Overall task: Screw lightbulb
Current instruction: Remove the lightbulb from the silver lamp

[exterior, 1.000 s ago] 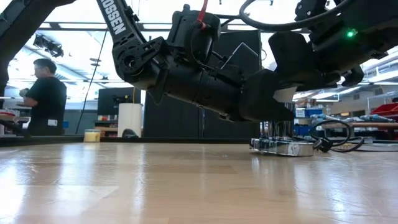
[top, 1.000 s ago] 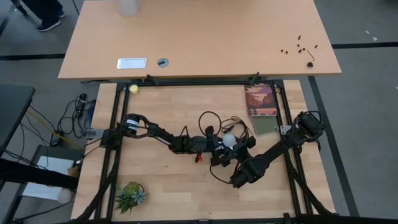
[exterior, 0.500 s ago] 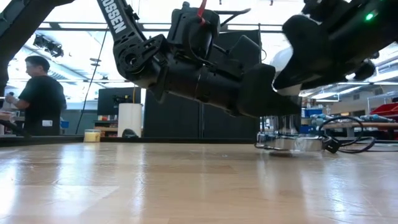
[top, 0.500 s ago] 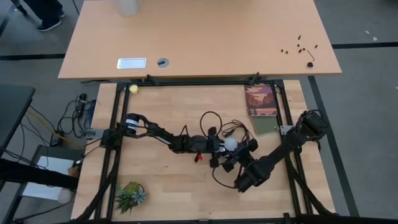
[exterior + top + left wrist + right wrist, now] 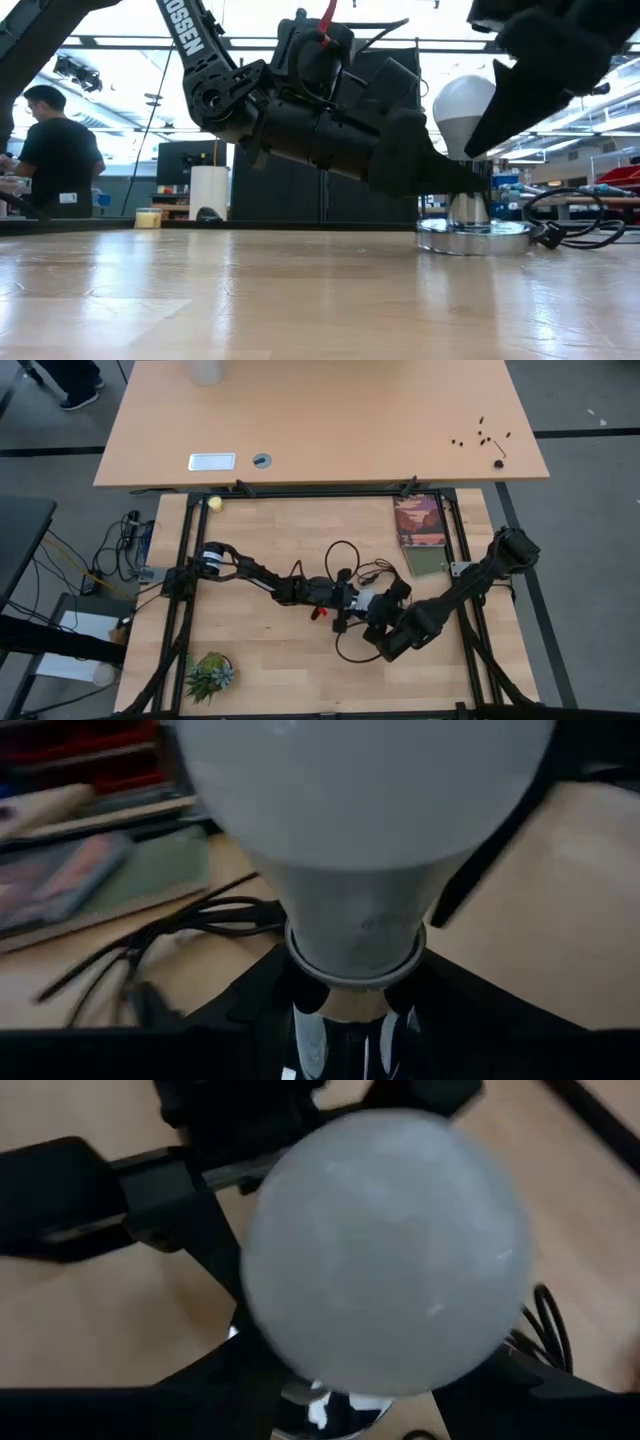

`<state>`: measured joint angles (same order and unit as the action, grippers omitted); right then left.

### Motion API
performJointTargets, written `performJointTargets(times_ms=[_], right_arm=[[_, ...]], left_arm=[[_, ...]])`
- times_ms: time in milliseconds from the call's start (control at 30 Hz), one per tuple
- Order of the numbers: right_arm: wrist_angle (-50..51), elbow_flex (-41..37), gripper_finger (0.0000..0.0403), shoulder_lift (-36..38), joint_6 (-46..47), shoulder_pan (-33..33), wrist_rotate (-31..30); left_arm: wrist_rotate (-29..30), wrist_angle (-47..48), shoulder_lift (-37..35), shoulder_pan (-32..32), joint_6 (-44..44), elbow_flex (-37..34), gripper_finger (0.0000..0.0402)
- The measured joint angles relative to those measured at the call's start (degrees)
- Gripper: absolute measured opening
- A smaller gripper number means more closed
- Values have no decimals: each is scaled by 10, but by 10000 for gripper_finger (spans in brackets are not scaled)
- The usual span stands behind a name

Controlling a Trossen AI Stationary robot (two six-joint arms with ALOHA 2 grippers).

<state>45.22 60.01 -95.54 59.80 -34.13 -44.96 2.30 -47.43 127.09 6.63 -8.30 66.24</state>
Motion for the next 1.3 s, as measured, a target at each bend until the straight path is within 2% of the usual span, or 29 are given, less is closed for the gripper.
performJointTargets(times_ms=[167,333,467,600,667,767,867,1033,1300], right_arm=[[-8,0,228,45,-84,17,78],[-4,0,238,79,-101,33,128],[-4,0,274,91,-100,62,211],[16,0,325,89,-98,106,344],[30,0,346,85,-75,134,399],[39,0,360,85,-20,171,446],[34,0,360,90,19,189,449],[-2,0,347,91,41,190,408],[24,39,325,89,75,201,360]], left_arm=[[-15,5,0,2,-3,0,182],[-13,6,0,1,-2,0,182],[-2,7,0,0,7,0,182],[13,7,0,-2,22,0,182],[26,7,1,-4,30,0,182],[59,9,1,-5,43,0,182],[93,12,1,-5,45,1,182],[134,23,0,-5,51,2,182],[144,23,0,-5,73,1,182]])
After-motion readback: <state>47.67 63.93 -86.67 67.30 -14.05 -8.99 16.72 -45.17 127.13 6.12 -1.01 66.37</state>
